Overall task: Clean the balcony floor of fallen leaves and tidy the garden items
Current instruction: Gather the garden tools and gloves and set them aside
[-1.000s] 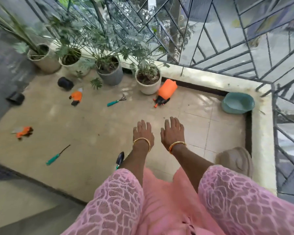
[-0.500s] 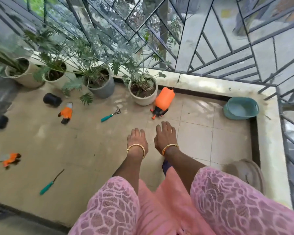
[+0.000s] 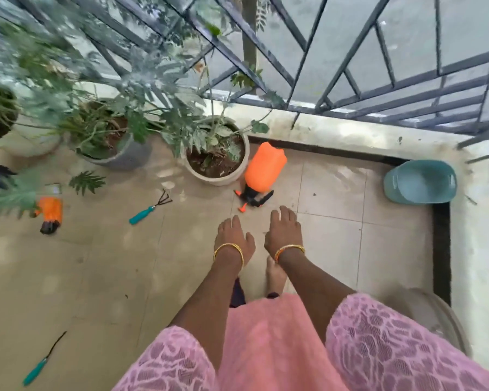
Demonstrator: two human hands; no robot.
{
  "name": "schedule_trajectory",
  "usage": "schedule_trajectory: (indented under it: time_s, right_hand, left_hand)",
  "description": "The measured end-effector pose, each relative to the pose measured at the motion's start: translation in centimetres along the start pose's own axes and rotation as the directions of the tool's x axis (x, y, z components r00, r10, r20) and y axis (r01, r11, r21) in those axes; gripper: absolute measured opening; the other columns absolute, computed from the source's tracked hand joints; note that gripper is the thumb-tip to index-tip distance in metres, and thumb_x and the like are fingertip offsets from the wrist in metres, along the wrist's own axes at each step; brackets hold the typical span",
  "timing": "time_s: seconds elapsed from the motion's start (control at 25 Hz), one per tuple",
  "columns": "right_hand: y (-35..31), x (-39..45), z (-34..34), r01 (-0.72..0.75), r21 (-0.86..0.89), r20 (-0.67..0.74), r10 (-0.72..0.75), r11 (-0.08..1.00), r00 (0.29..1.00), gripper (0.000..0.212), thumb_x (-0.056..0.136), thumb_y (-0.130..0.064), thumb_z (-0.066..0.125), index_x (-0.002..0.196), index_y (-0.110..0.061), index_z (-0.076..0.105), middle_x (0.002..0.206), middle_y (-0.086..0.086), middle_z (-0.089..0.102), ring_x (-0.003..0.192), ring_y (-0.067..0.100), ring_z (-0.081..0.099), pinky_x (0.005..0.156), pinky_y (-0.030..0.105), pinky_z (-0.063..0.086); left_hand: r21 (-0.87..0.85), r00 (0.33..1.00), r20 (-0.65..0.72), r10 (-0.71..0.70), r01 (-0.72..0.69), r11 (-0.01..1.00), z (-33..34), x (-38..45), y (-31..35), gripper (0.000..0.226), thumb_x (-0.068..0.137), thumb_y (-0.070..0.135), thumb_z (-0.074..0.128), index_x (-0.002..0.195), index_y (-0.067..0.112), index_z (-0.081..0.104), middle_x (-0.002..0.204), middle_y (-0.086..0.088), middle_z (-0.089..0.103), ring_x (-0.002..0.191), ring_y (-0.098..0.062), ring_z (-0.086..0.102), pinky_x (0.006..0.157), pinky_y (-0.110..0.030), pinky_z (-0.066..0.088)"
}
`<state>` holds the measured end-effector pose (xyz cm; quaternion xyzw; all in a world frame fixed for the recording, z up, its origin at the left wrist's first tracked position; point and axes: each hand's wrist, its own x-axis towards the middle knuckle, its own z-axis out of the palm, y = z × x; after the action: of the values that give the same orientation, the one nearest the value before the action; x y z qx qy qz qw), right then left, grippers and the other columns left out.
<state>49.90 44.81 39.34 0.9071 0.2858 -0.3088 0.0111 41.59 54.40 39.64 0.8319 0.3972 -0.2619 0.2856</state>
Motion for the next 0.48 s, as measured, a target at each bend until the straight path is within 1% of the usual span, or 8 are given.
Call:
schedule_trajectory:
  time_s: [0.08, 0.16, 0.24, 0.32, 0.4, 0.48]
  right_hand:
    - [0.2, 5.7, 3.6, -0.035, 0.026, 0.039, 0.034, 0.999, 0.999, 0.049, 0.086, -0.014, 0.052, 0.132, -0.005, 0.037, 0.144, 0.014, 0.03, 0.134, 0.032, 0.027, 0.101, 0.039, 0.036]
    - [0.8, 11.2, 7.7, -0.022, -0.012, 0.082, 0.023, 1.0, 0.996, 0.046, 0.087, -0.012, 0.051, 0.13, -0.005, 0.038, 0.137, 0.013, 0.036, 0.128, 0.031, 0.032, 0.096, 0.038, 0.04]
    - [2.1, 16.7, 12.2, 0.012, -0.075, 0.102, -0.004, 0.997, 0.995, 0.044, 0.086, -0.01, 0.052, 0.128, -0.005, 0.039, 0.131, 0.014, 0.041, 0.123, 0.031, 0.037, 0.091, 0.039, 0.042]
    - [3.4, 21.2, 16.0, 0.051, -0.127, 0.117, -0.036, 0.991, 0.992, 0.047, 0.085, -0.01, 0.053, 0.129, -0.004, 0.038, 0.131, 0.015, 0.042, 0.122, 0.031, 0.038, 0.089, 0.039, 0.041]
    - [4.3, 24.9, 19.3, 0.106, -0.192, 0.107, -0.086, 0.976, 0.991, 0.05, 0.085, -0.011, 0.053, 0.132, -0.003, 0.037, 0.134, 0.016, 0.041, 0.126, 0.032, 0.036, 0.098, 0.04, 0.036]
    - [4.8, 28.2, 22.3, 0.162, -0.26, 0.091, -0.143, 0.952, 0.986, 0.05, 0.088, -0.01, 0.047, 0.136, -0.001, 0.035, 0.138, 0.017, 0.038, 0.133, 0.033, 0.03, 0.11, 0.047, 0.022]
  left_hand:
    - [-0.104, 0.996, 0.06, -0.062, 0.068, 0.992, 2.7, 5.7, -1.1, 0.058, 0.095, 0.027, 0.045, 0.146, 0.005, 0.027, 0.147, -0.015, 0.035, 0.136, -0.028, 0.031, 0.11, -0.035, 0.028]
    - [-0.188, 0.985, 0.129, -0.118, 0.141, 0.972, 5.4, 10.8, -2.6, 0.055, 0.096, 0.025, 0.045, 0.145, 0.005, 0.03, 0.146, -0.016, 0.037, 0.135, -0.03, 0.034, 0.109, -0.036, 0.029]
    - [-0.211, 0.977, 0.159, -0.144, 0.176, 0.961, 8.5, 15.9, -4.4, 0.053, 0.096, 0.025, 0.045, 0.144, 0.006, 0.032, 0.145, -0.017, 0.037, 0.133, -0.031, 0.037, 0.109, -0.037, 0.031]
    - [-0.18, 0.976, 0.16, -0.148, 0.176, 0.968, 11.4, 20.4, -6.3, 0.052, 0.096, 0.024, 0.046, 0.142, 0.005, 0.034, 0.142, -0.019, 0.04, 0.131, -0.033, 0.039, 0.108, -0.038, 0.033]
    - [-0.123, 0.979, 0.159, -0.13, 0.15, 0.981, 13.9, 24.2, -7.6, 0.051, 0.096, 0.023, 0.046, 0.142, 0.004, 0.034, 0.141, -0.02, 0.04, 0.13, -0.034, 0.039, 0.107, -0.037, 0.033]
    - [-0.049, 0.981, 0.17, -0.091, 0.1, 0.994, 16.3, 27.7, -8.6, 0.053, 0.096, 0.022, 0.045, 0.143, 0.002, 0.032, 0.142, -0.022, 0.038, 0.131, -0.035, 0.037, 0.108, -0.036, 0.03]
